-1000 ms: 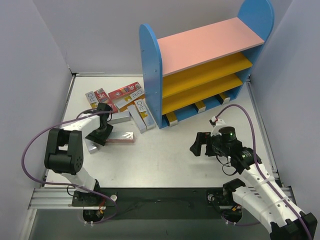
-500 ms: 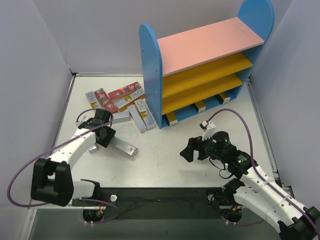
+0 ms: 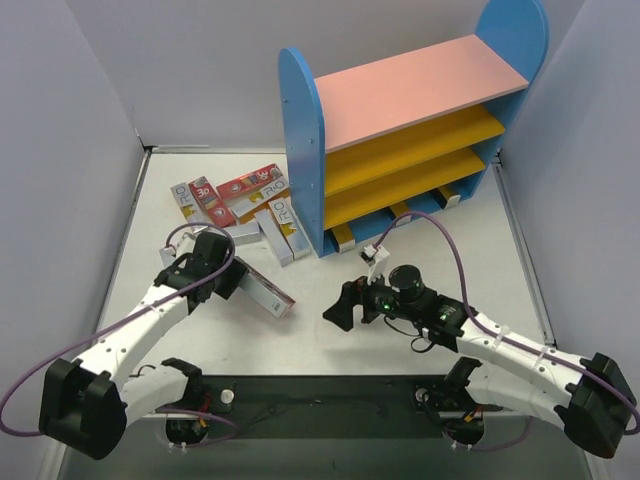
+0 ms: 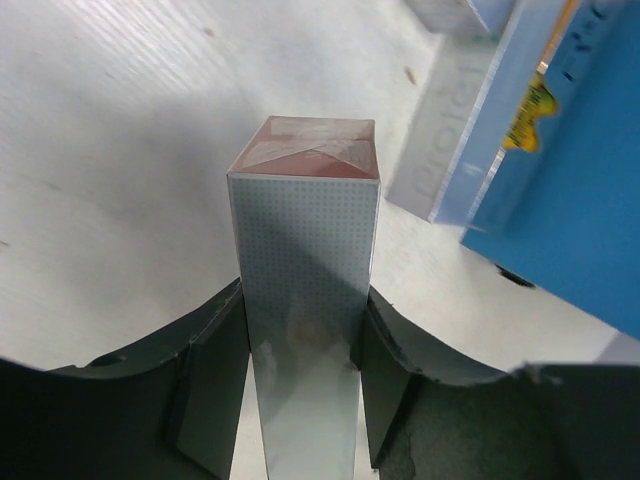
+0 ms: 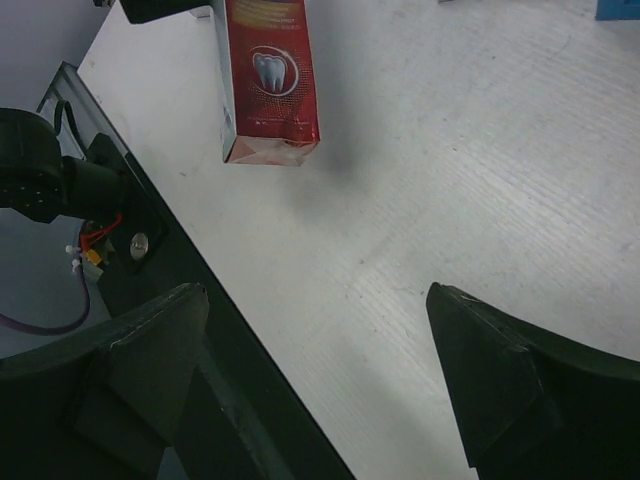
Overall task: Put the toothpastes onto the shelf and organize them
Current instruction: Pick up the toothpaste from the center of the board.
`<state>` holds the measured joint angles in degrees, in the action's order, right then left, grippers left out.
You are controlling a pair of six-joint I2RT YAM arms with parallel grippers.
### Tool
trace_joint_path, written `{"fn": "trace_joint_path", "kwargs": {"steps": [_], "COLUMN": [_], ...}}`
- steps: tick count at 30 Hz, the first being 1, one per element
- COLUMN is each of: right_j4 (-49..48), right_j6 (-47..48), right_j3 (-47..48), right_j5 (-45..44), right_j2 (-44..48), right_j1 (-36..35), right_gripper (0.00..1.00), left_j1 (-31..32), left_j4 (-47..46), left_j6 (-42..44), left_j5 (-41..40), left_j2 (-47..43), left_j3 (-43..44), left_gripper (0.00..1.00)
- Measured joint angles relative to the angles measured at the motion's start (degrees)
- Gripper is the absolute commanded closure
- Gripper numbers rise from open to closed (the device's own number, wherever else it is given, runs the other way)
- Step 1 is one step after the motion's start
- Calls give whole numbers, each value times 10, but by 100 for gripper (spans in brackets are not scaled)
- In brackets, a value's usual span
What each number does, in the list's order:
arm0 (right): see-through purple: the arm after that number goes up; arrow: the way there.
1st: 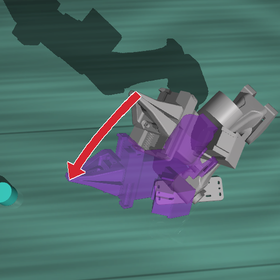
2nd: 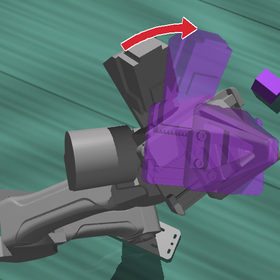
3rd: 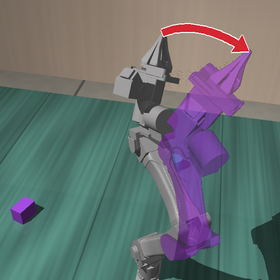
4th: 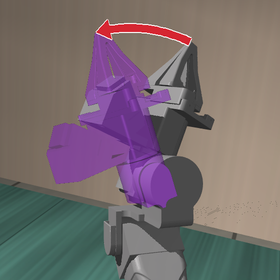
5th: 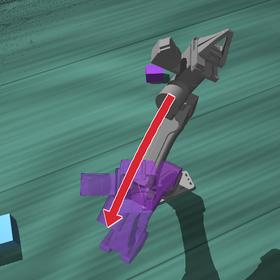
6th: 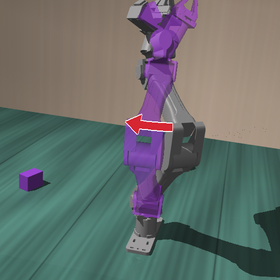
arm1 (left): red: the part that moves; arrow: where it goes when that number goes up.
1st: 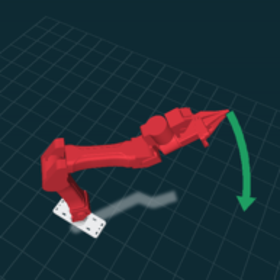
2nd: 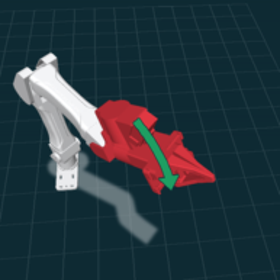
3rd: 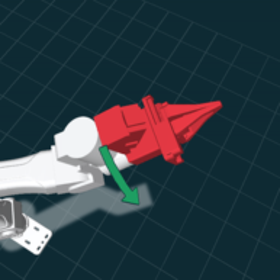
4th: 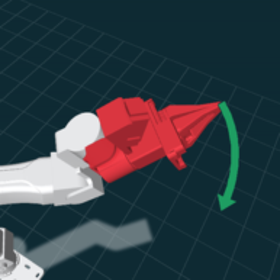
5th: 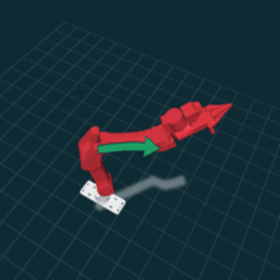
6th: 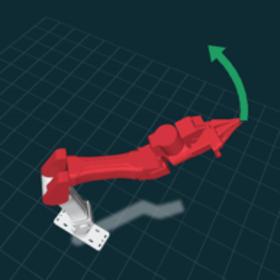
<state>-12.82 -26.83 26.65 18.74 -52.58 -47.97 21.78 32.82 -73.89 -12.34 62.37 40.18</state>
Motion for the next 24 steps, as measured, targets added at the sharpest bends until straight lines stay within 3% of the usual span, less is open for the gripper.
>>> {"fn": "trace_joint_path", "kwargs": {"steps": [17,24], "right_j4": [-159,-183], "right_j6": [-20,-25], "right_j3": [31,39], "right_j5": [-88,-108], "right_j2": [-148,-177], "right_j1": [-80,-91], "right_gripper": [0,6], "left_j1": [98,112], "left_j4": [-30,-45], "left_j6": [-73,-86], "left_j5": [11,18], "left_j2": [-73,-75], "left_j3": [0,0], "left_gripper": [58,58]}}
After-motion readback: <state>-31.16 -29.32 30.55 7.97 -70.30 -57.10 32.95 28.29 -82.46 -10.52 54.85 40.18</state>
